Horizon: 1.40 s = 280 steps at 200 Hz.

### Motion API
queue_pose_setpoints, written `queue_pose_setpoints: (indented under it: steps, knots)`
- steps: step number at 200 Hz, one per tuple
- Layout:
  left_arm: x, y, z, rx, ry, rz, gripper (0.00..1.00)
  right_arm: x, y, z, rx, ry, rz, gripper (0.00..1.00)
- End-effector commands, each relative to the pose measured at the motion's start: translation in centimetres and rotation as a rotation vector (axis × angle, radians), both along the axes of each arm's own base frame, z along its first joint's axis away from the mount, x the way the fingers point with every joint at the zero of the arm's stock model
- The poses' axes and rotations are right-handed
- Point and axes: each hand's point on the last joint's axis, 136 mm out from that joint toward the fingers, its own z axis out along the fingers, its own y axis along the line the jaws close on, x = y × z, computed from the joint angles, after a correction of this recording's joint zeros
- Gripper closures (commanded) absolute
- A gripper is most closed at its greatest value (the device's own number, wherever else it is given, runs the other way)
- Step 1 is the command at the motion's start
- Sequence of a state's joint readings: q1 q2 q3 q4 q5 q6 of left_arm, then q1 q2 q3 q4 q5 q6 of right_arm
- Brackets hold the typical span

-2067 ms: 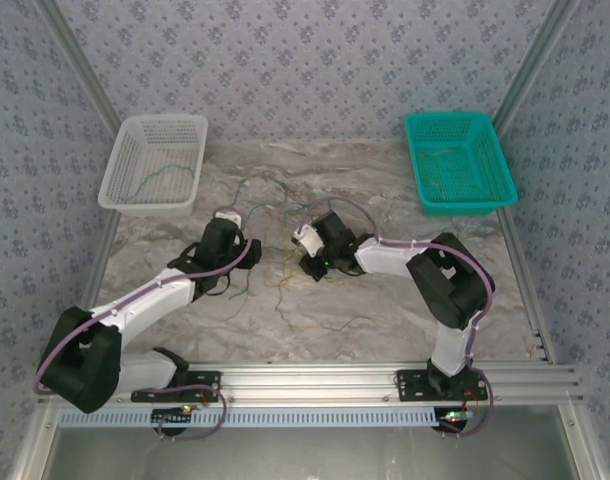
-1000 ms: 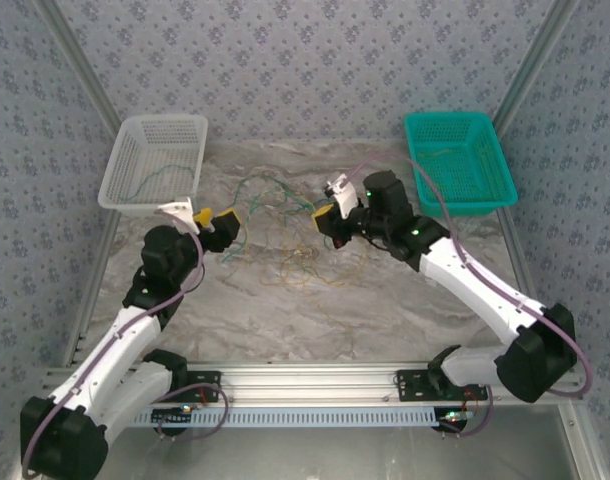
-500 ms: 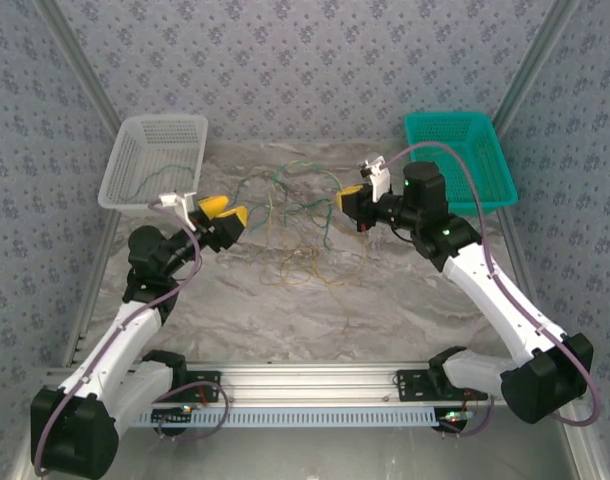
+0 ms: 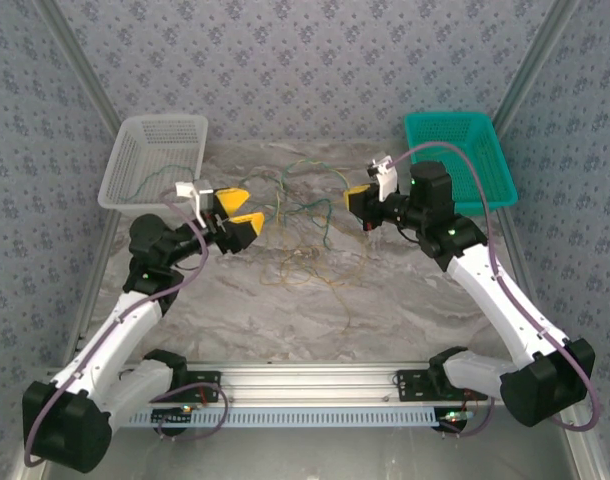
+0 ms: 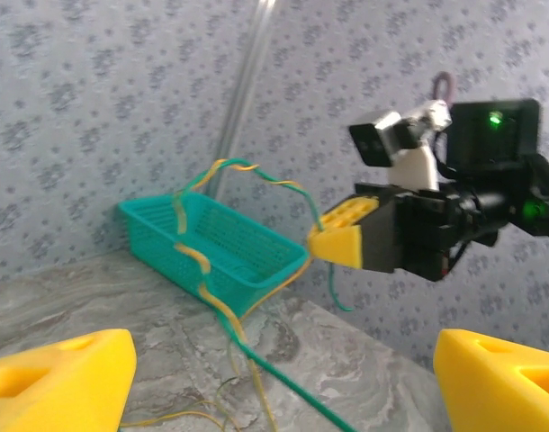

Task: Untangle the cables

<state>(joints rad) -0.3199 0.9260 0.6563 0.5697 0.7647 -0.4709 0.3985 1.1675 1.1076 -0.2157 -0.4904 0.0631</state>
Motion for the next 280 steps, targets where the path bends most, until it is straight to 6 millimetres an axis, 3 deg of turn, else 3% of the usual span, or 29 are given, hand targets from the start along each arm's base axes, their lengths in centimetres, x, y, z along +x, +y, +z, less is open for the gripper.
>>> queue_pose_setpoints:
  steps: [1, 36, 97, 120, 134, 146, 182, 187, 230, 237, 250, 256, 265, 280]
  knots:
    - [-1.0, -1.1, 1.0, 0.041, -0.061, -0.069, 0.12, 0.3, -1.1, -0.3, -0.032, -0.003, -0.047, 1.00]
    - [-0.7, -3.0, -1.2, 0.170, -0.019, -0.102, 0.07, 0.4, -1.2, -0.2, -0.032, -0.003, -0.062, 1.00]
    - [2.0, -2.5, -4.6, 0.267, 0.032, 0.005, 0.13, -0.6, -0.6, 0.3, -0.010, -0.016, -0.009, 1.00]
    - [2.5, -2.4, -5.0, 0.278, 0.028, 0.026, 0.33, -0.9, -0.5, 0.1, -0.016, -0.016, 0.004, 1.00]
    - [2.6, -2.3, -4.8, 0.271, 0.020, 0.038, 0.60, -1.0, -0.5, -0.2, -0.022, -0.015, 0.009, 1.00]
    - [2.7, -2.2, -4.5, 0.264, 0.013, 0.051, 0.64, -1.0, -0.5, -0.4, -0.027, -0.011, 0.012, 1.00]
    - [3.1, -2.0, -4.9, 0.277, 0.025, 0.076, 0.91, -1.4, -0.3, -0.5, -0.023, -0.009, 0.040, 1.00]
    - [3.2, -1.9, -4.9, 0.281, 0.030, 0.083, 1.00, -1.5, -0.3, -0.6, -0.024, -0.007, 0.041, 1.00]
    - [3.3, -1.6, -4.9, 0.274, 0.040, 0.105, 1.00, -0.8, -1.1, -0.5, -0.039, -0.017, -0.015, 1.00]
    - [3.4, -1.5, -4.8, 0.269, 0.047, 0.112, 1.00, -0.5, -1.4, -0.5, -0.041, -0.017, -0.039, 0.90]
    - [3.6, -1.6, -4.4, 0.250, 0.065, 0.117, 1.00, 0.1, -1.9, -0.6, -0.049, -0.009, -0.087, 0.55]
    - [3.8, -1.6, -4.3, 0.244, 0.079, 0.125, 1.00, 0.3, -2.0, -0.6, -0.053, -0.005, -0.098, 0.44]
    - [4.2, -1.7, -4.3, 0.250, 0.103, 0.144, 1.00, 0.4, -2.2, -0.3, -0.050, -0.002, -0.116, 0.38]
    - [5.0, -1.5, -4.5, 0.255, 0.142, 0.211, 1.00, 0.2, -2.4, 0.7, -0.018, -0.005, -0.127, 0.35]
